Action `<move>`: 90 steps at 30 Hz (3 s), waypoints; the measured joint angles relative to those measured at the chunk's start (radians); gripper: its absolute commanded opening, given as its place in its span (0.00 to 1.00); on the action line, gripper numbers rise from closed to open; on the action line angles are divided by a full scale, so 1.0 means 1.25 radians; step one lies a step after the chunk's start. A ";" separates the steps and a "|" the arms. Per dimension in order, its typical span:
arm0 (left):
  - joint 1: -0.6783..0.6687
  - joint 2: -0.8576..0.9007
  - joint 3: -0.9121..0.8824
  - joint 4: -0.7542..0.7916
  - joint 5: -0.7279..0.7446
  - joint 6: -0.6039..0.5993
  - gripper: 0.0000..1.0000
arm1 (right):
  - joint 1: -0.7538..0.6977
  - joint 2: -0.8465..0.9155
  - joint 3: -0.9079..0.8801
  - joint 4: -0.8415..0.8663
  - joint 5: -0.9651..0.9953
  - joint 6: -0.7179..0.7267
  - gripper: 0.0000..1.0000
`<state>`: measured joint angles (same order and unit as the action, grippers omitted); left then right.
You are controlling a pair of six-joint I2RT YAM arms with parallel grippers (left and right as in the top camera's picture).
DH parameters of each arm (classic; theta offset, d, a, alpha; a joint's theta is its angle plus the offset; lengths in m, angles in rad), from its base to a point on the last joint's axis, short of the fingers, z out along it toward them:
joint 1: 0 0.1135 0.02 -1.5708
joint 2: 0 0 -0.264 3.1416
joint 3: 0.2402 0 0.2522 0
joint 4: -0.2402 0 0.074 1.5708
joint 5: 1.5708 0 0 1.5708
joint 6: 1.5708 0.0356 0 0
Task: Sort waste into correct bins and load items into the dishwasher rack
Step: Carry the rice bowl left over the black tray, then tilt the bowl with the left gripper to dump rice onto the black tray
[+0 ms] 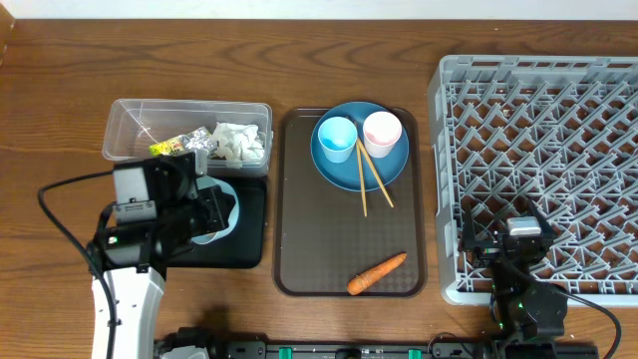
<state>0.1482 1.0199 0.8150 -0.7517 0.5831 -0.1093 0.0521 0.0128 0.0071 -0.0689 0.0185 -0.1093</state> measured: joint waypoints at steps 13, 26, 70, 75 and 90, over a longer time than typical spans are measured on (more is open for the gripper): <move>0.188 0.043 -0.046 0.000 0.273 0.140 0.06 | 0.000 0.000 0.000 0.000 0.000 0.000 0.99; 0.266 0.179 -0.058 -0.012 0.479 0.217 0.06 | 0.000 0.000 0.000 0.000 0.000 0.000 0.99; 0.508 0.360 -0.060 -0.081 0.764 0.337 0.06 | 0.000 0.000 0.000 0.000 0.000 0.000 0.99; 0.508 0.360 -0.060 -0.086 0.766 0.338 0.06 | 0.000 0.000 0.000 0.000 0.000 0.000 0.99; 0.508 0.360 -0.062 -0.151 0.766 0.361 0.08 | 0.000 0.000 0.000 0.000 0.000 0.000 0.99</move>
<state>0.7837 1.4700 0.7376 -0.9405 1.5406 0.3424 0.0521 0.0128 0.0071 -0.0685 0.0185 -0.1097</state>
